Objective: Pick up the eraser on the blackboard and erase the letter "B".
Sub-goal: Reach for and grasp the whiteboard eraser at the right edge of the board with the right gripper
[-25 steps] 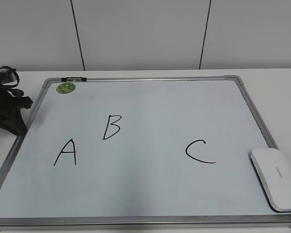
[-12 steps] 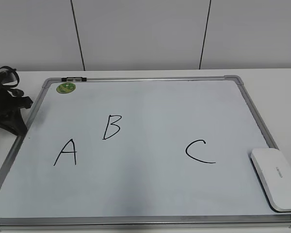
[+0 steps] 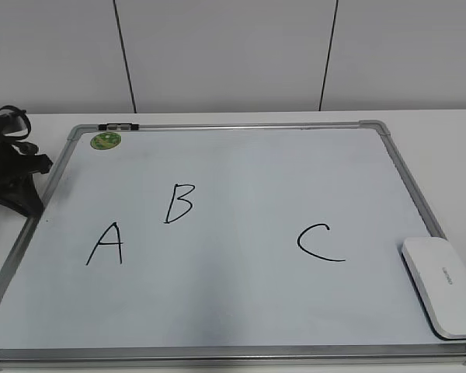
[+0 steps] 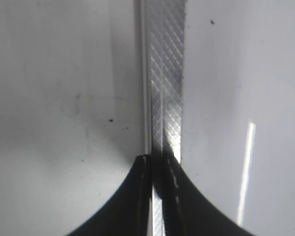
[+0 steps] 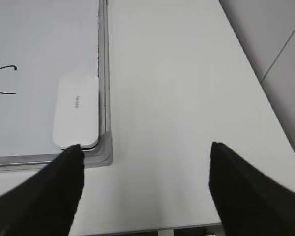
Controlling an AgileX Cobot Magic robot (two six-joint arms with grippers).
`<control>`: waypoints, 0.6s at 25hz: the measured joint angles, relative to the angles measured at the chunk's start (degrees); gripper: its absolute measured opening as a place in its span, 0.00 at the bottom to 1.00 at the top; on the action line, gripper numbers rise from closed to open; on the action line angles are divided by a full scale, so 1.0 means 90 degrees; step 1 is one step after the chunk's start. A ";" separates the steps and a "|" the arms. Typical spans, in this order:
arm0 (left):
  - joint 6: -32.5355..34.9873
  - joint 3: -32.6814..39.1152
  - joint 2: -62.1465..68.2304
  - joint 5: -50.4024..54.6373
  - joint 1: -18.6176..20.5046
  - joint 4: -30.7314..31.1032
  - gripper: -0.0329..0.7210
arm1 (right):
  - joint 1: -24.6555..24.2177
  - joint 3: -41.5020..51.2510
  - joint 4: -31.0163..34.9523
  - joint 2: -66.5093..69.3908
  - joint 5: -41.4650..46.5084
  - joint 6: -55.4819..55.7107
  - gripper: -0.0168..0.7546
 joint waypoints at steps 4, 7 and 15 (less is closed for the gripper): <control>0.0000 0.0000 0.0000 0.0000 0.0000 0.0000 0.09 | 0.0000 -0.0024 0.0208 0.0363 0.0000 0.0000 0.79; 0.0000 0.0000 0.0000 0.0000 0.0000 -0.0010 0.09 | 0.0000 -0.0150 0.0485 0.0922 -0.0330 0.0000 0.79; 0.0000 0.0000 0.0000 0.0000 0.0000 -0.0014 0.09 | 0.0000 -0.0216 0.0913 0.2609 -0.2026 0.0000 0.79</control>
